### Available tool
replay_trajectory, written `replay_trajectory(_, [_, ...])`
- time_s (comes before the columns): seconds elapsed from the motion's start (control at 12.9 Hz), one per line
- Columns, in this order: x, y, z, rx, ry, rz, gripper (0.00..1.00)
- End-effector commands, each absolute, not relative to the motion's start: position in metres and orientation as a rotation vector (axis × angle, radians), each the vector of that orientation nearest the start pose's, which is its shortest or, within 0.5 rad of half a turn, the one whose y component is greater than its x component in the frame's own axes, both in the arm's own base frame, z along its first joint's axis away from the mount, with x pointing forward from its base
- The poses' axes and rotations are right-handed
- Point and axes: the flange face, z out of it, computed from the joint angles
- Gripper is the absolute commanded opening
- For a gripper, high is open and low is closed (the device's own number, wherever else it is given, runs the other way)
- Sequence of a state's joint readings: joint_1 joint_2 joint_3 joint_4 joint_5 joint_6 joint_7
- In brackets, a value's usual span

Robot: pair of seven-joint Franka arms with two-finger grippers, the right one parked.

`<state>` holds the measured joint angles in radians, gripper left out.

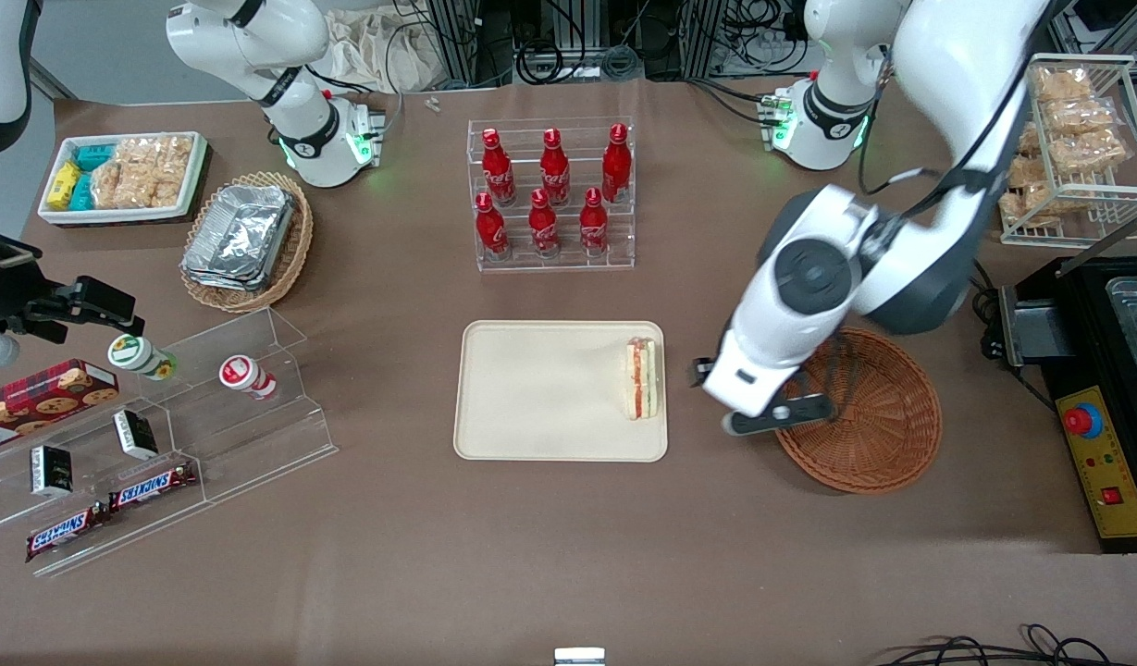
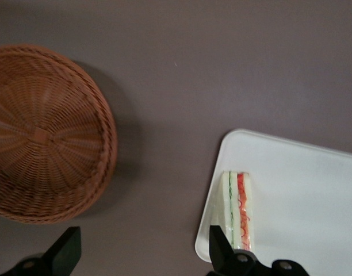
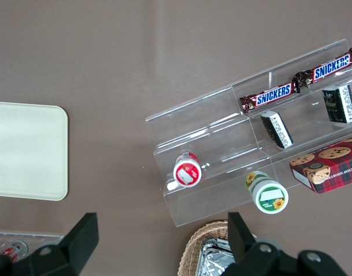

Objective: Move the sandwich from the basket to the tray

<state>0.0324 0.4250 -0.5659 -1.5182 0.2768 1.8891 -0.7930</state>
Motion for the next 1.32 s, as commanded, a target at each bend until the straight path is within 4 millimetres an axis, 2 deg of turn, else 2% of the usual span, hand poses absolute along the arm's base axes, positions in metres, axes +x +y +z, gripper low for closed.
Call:
replay_trajectory(0.0, [0.609,-0.226,0.481,-3.053,-0.456,-0.051,1.00])
replay_trajectory(0.08, [0.612,-0.204,0.490,-3.037,-0.508,-0.058,1.00])
replay_trajectory(0.16, [0.612,-0.195,0.495,-3.025,-0.529,-0.057,1.00])
replay_trajectory(0.31, [0.618,-0.140,0.499,-2.994,-0.540,0.008,1.00])
replay_trajectory(0.47, [0.619,-0.102,0.504,-3.004,-0.508,0.054,1.00])
replay_trajectory(0.54, [0.619,-0.070,0.510,-3.016,-0.505,0.067,1.00])
replay_trajectory(0.62, [0.616,-0.054,0.518,-3.066,-0.426,0.084,1.00])
replay_trajectory(0.7, [0.611,-0.025,0.522,-3.087,-0.359,0.097,1.00])
replay_trajectory(0.86, [0.593,0.010,0.534,-3.153,-0.316,0.073,1.00])
replay_trajectory(1.01, [0.573,0.010,0.534,-3.160,-0.226,0.040,1.00])
replay_trajectory(1.09, [0.564,0.006,0.524,-3.156,-0.220,0.002,1.00])
replay_trajectory(1.17, [0.560,0.004,0.518,-3.150,-0.206,-0.008,1.00])
replay_trajectory(1.24, [0.565,0.003,0.521,-3.145,-0.194,0.010,1.00])
